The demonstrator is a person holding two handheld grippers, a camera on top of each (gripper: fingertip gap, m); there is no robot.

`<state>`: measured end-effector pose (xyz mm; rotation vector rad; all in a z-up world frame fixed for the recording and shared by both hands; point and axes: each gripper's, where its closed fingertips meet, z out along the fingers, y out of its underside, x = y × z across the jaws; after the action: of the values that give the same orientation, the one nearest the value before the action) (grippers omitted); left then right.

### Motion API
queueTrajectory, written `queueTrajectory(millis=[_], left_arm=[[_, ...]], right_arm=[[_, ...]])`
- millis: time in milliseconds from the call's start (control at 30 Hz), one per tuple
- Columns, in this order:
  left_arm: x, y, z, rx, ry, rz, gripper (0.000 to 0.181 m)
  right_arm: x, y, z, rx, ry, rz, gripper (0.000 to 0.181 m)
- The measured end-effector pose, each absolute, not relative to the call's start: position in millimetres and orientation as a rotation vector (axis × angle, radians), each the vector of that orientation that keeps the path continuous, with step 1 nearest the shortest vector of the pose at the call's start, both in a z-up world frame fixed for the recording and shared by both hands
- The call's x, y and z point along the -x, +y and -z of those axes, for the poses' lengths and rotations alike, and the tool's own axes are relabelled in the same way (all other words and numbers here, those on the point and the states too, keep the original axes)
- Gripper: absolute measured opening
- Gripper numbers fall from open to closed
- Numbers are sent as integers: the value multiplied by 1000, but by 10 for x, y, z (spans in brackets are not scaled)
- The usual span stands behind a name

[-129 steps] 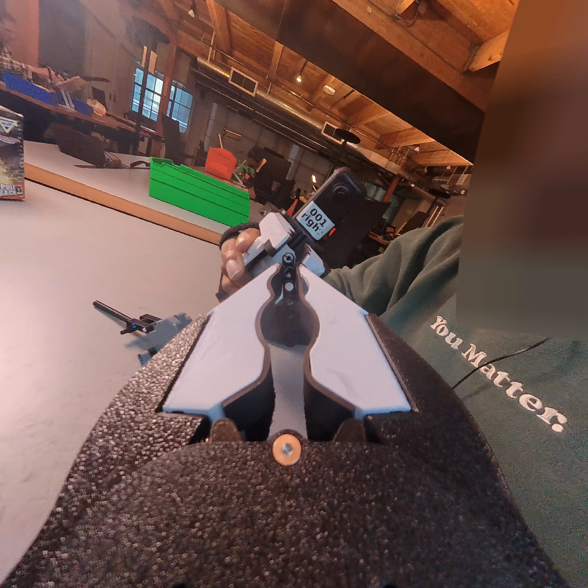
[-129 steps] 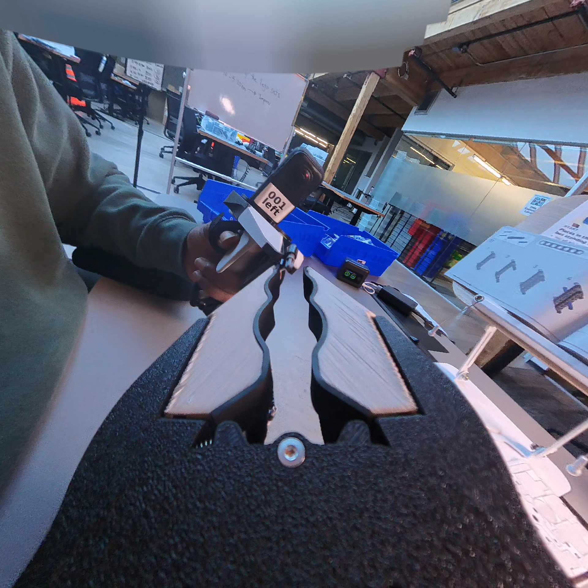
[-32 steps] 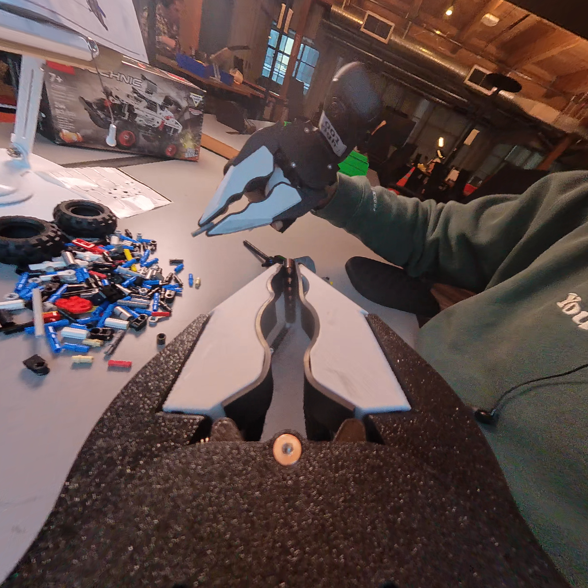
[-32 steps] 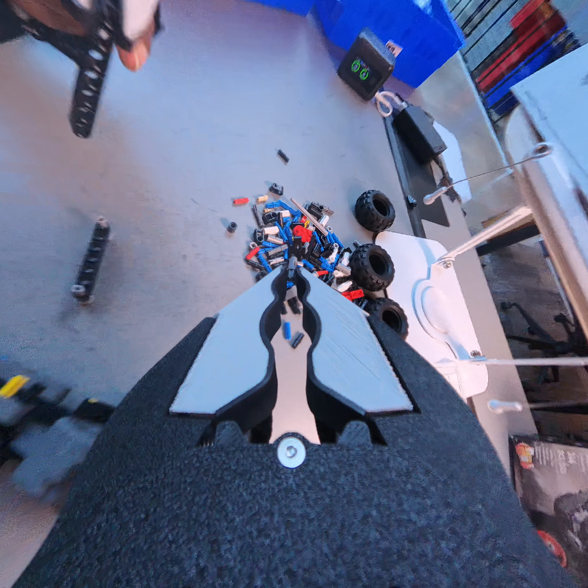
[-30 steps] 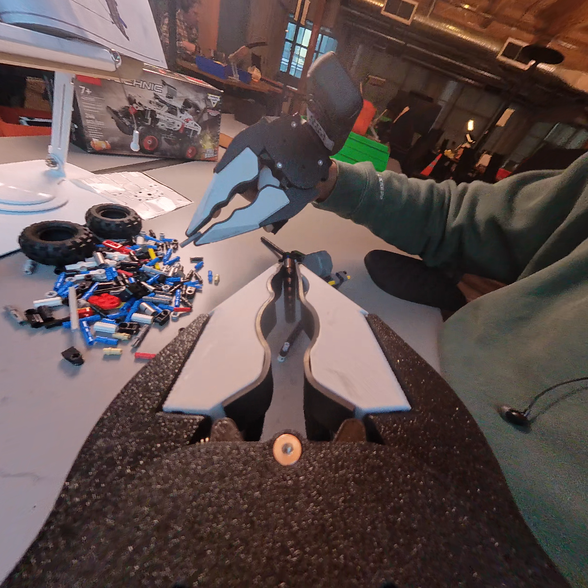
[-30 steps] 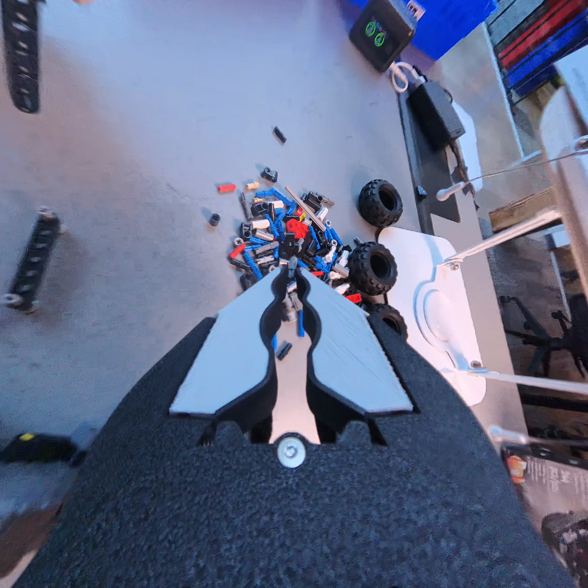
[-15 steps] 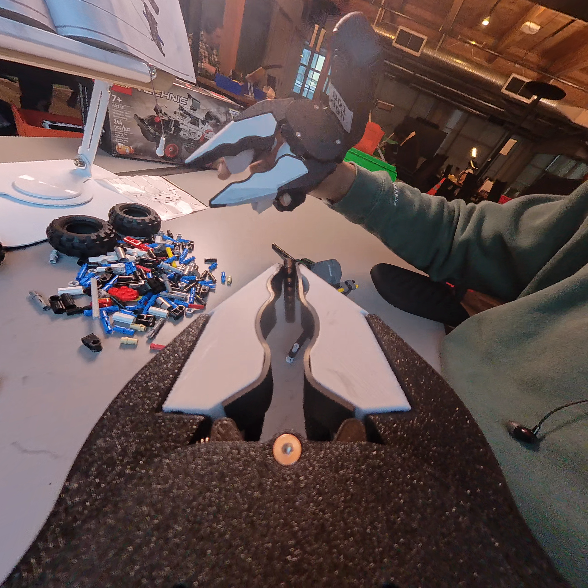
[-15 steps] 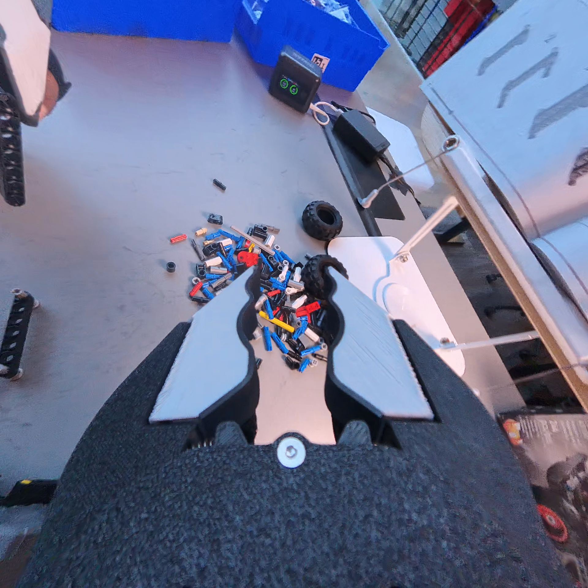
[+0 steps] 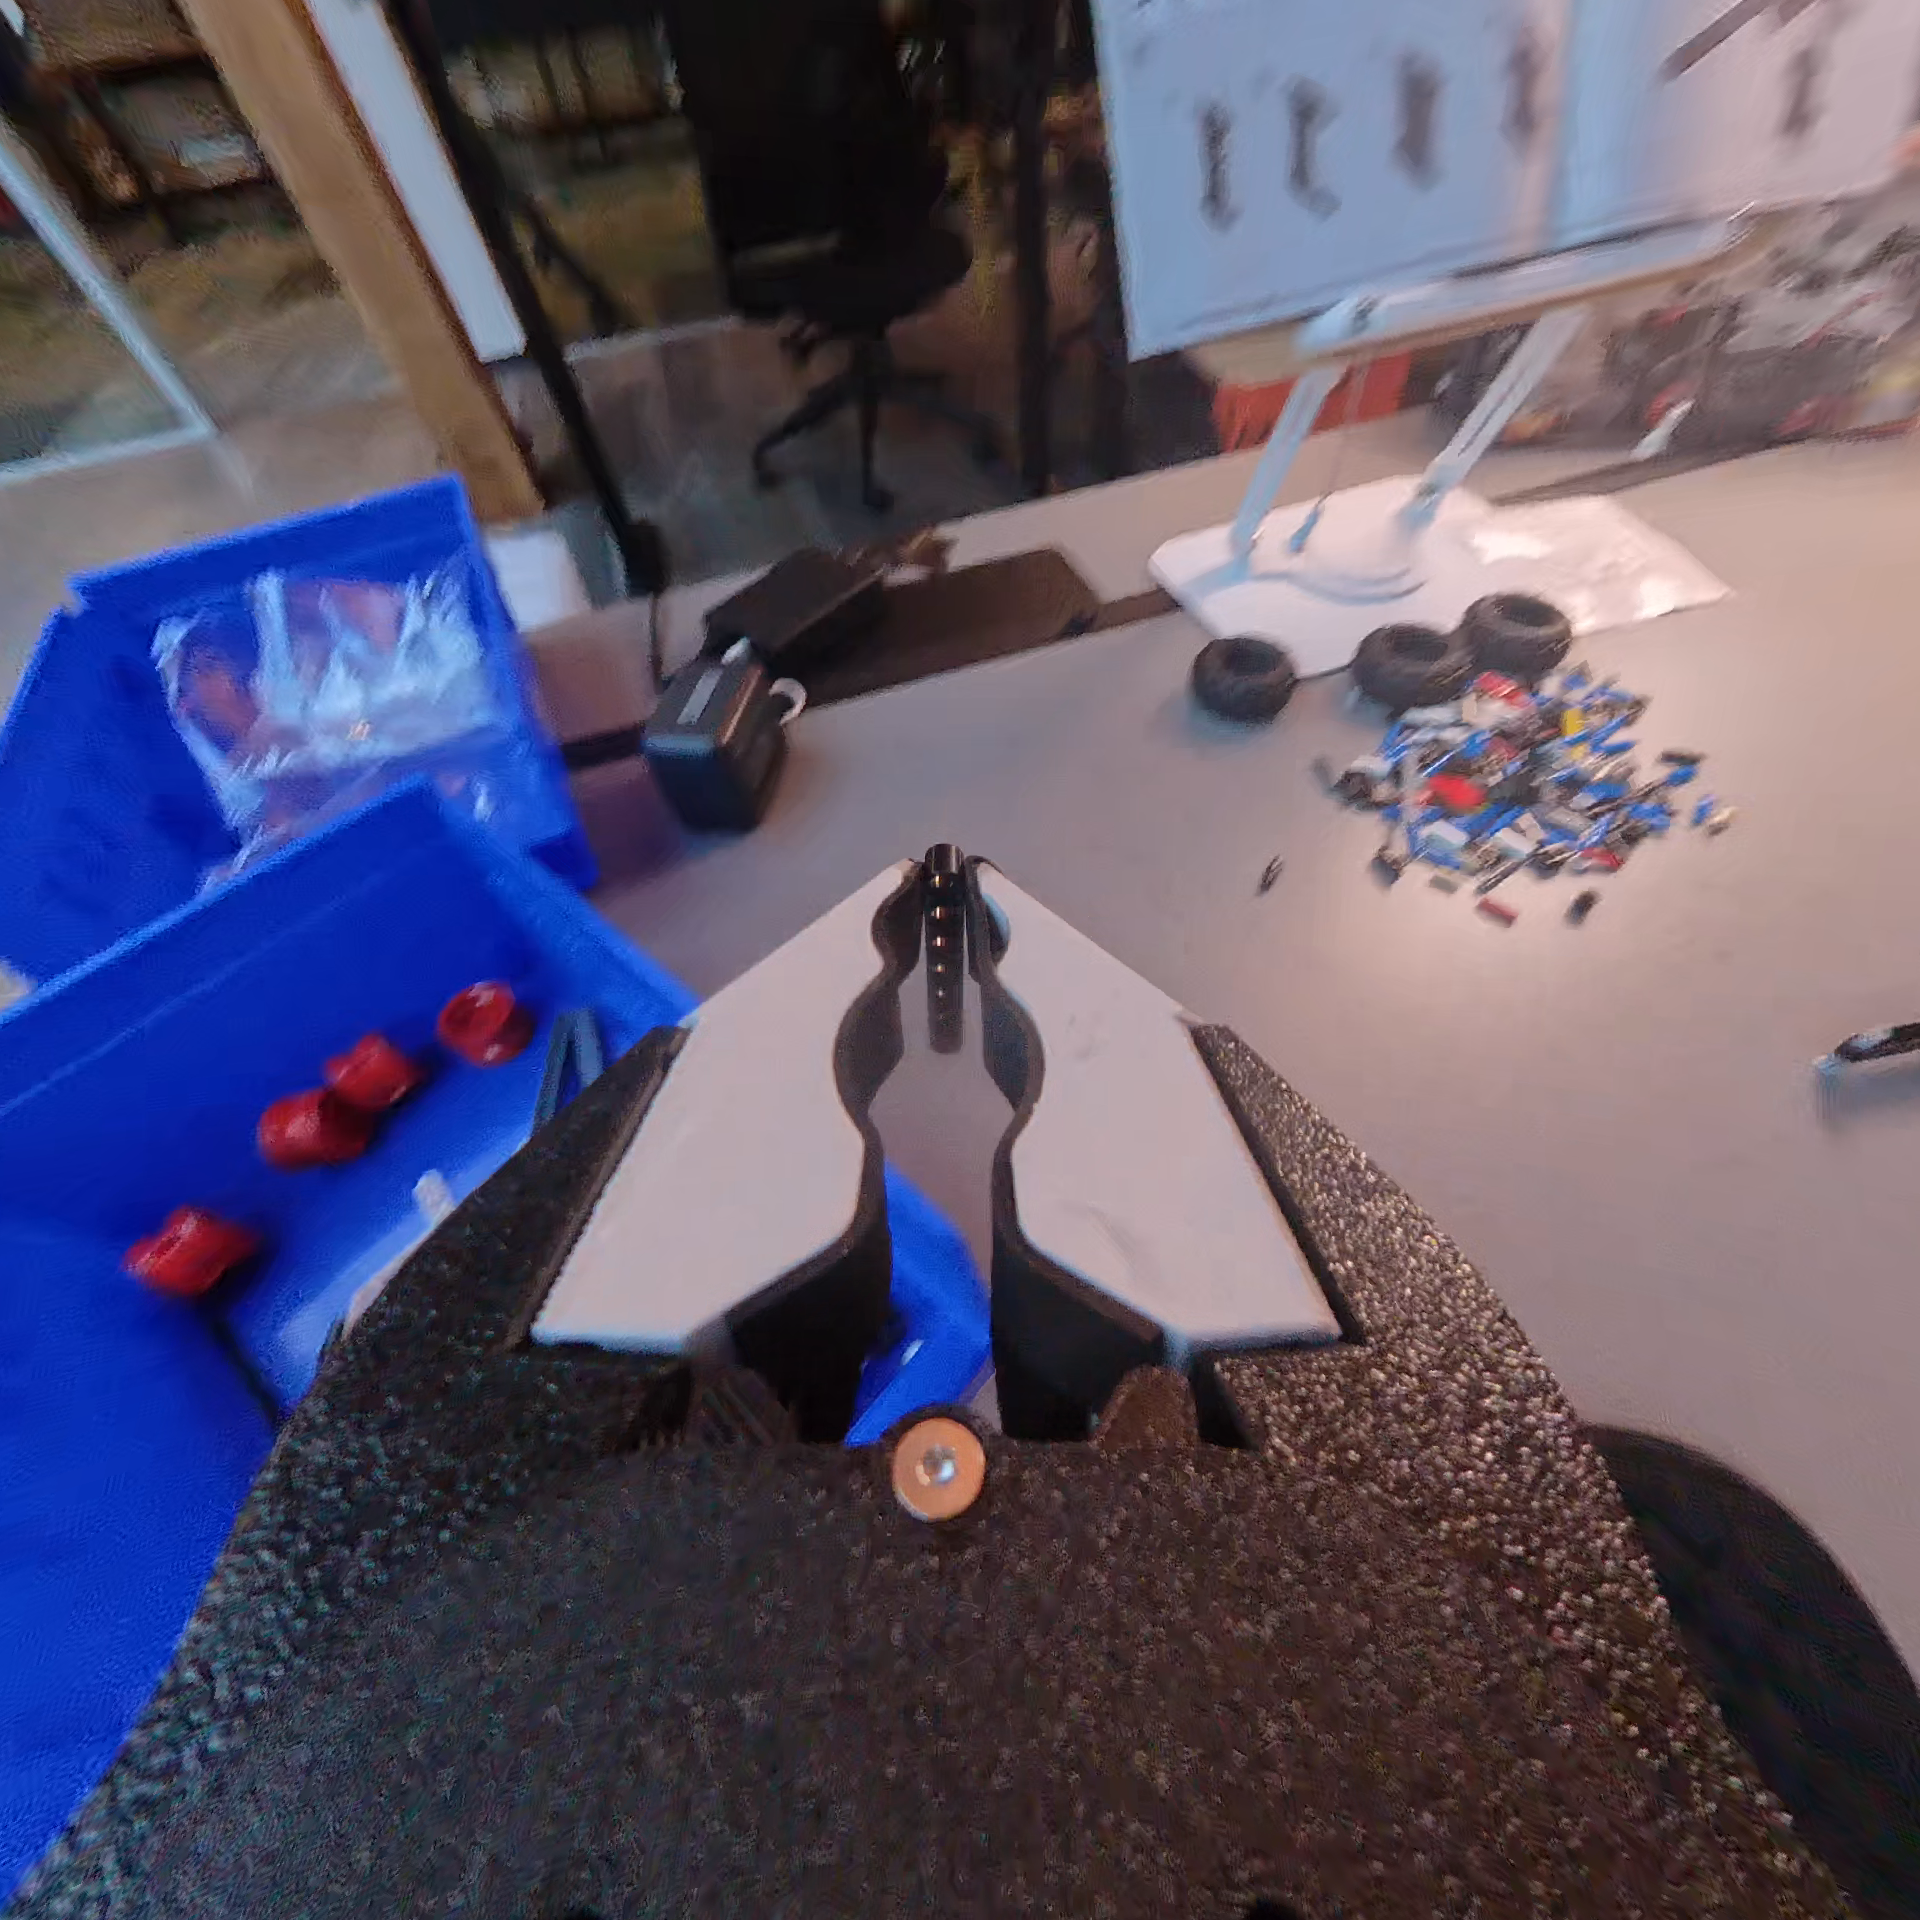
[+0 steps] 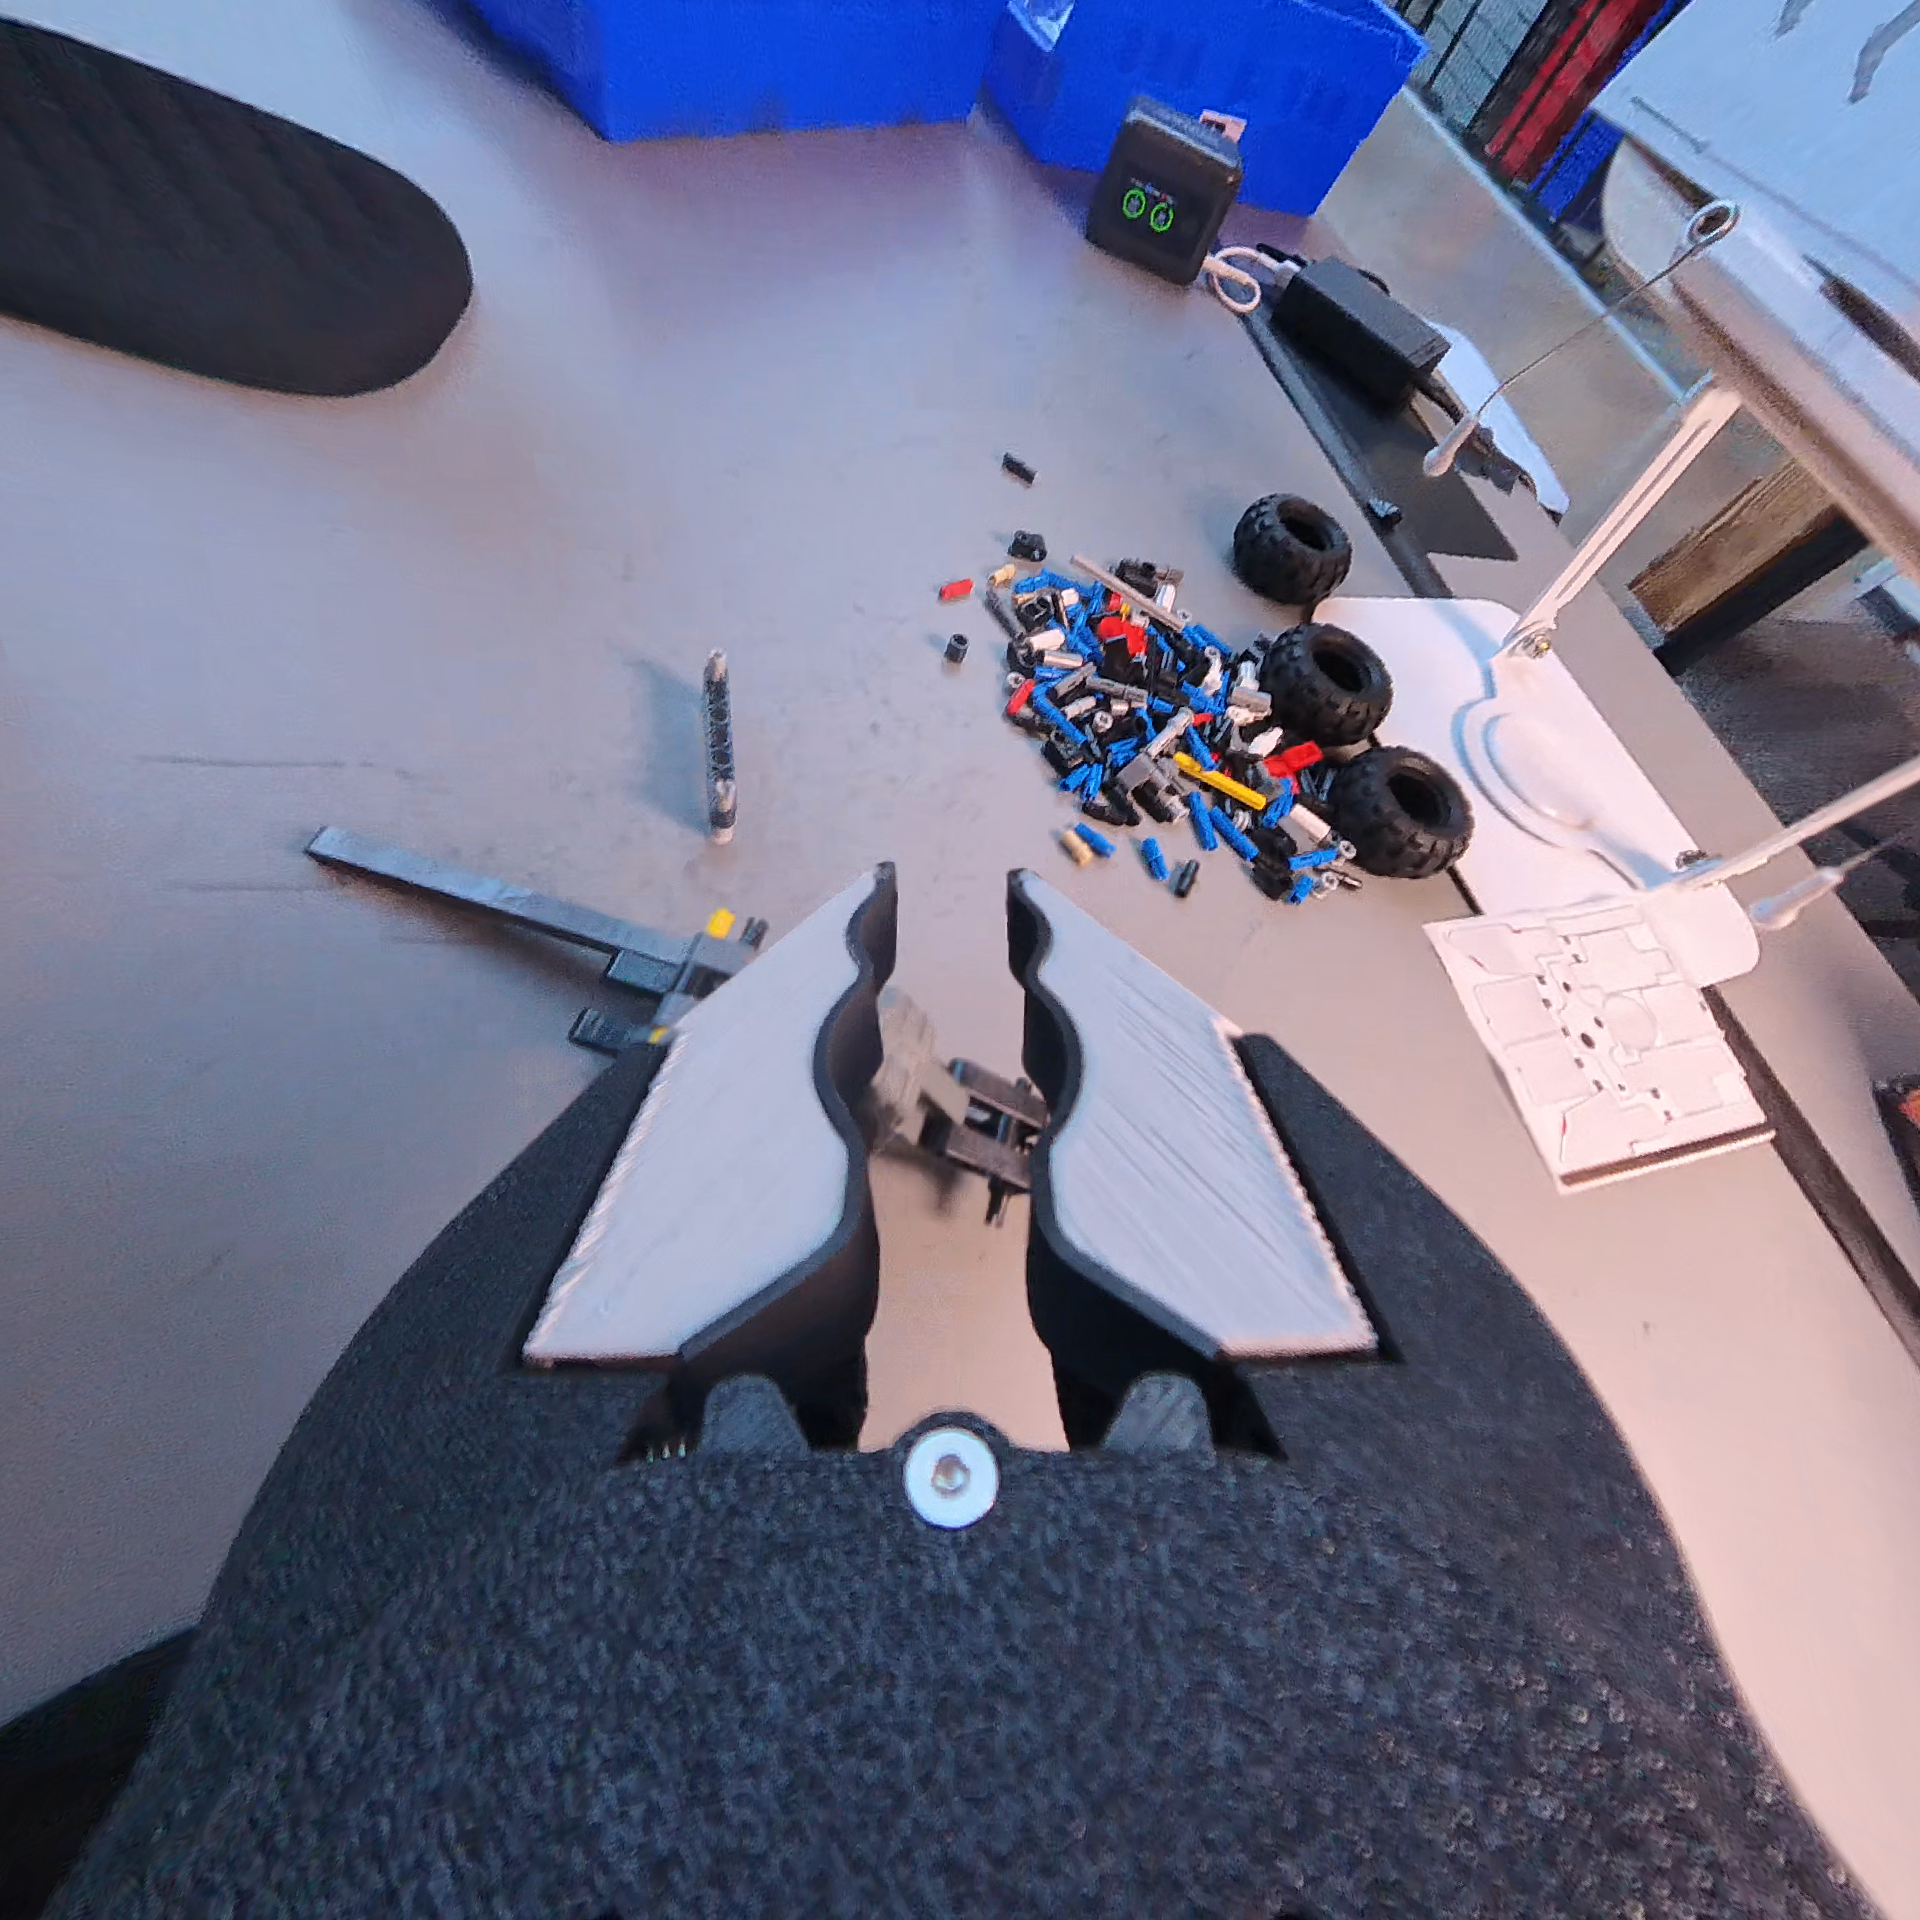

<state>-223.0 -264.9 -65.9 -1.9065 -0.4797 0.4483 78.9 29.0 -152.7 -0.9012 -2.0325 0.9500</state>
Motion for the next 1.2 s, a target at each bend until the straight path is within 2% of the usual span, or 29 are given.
queueTrajectory(millis=[233, 433, 533, 667, 767, 867, 1000, 1200], left_arm=[[2638, -3284, 1443, 2116, -761, -320, 7], [2769, -3373, 1411, 2041, -836, -295, 23], [2736, -3276, 1154, 1938, -765, -330, 30], [2147, -2701, 726, 1855, -403, -275, 35], [1580, -2127, 757, 1905, -83, -279, 40], [943, -1531, 1091, 1986, 189, -131, 46], [181, -1007, 1678, 2109, 513, 69, 46], [-255, -698, 2268, 2258, 716, 199, 37]], right_arm=[[-919, 145, 1514, 878, -2011, -986, 18], [-885, 11, 1560, 823, -2051, -966, 18], [-865, -32, 1564, 812, -2054, -971, 18], [-798, -117, 1537, 806, -2060, -1001, 18], [-701, -216, 1518, 790, -2081, -1006, 18], [-597, -301, 1496, 751, -2093, -978, 18], [-548, -307, 1513, 715, -2091, -903, 18], [-564, -295, 1610, 752, -2068, -946, 18]])
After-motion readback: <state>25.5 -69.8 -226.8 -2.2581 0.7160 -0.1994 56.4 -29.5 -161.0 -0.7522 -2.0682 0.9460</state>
